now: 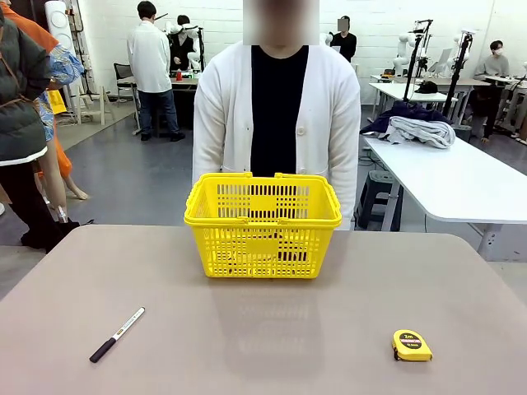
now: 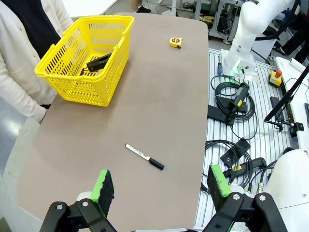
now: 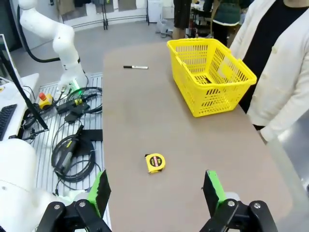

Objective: Place the items the person wants into the basket.
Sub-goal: Pick up the item the person points to and place it in the Market Basket.

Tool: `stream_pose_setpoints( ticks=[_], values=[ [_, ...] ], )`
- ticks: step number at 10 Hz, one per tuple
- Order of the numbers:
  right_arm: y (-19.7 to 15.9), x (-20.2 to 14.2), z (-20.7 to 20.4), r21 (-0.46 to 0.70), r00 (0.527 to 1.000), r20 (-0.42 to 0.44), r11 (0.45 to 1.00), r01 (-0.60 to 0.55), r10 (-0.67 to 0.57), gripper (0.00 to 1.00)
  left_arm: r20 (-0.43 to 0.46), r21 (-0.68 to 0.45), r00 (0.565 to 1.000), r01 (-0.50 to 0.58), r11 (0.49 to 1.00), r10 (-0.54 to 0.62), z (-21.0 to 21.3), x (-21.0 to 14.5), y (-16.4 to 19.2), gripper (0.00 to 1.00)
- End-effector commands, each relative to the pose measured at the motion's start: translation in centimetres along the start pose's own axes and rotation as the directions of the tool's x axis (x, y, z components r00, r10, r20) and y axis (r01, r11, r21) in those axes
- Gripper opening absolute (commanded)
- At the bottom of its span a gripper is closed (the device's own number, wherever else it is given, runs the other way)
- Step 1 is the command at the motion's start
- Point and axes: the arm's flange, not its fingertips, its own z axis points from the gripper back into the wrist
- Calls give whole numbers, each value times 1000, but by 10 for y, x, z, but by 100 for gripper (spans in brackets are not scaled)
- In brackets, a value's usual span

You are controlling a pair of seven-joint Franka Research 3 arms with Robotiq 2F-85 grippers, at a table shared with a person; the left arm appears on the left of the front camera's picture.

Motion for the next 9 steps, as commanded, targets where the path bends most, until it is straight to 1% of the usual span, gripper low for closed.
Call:
stream_pose_setpoints(
  ticks=[1, 9],
  values=[
    [1, 4, -7, -16, 1000, -2, 1000, -5, 4, 100, 23, -3, 1000, 20, 1000, -20, 1, 0, 0, 100],
    [1, 4, -7, -16, 1000, -2, 1000, -5, 4, 100, 23, -3, 1000, 20, 1000, -20, 1, 0, 0, 100]
  ],
)
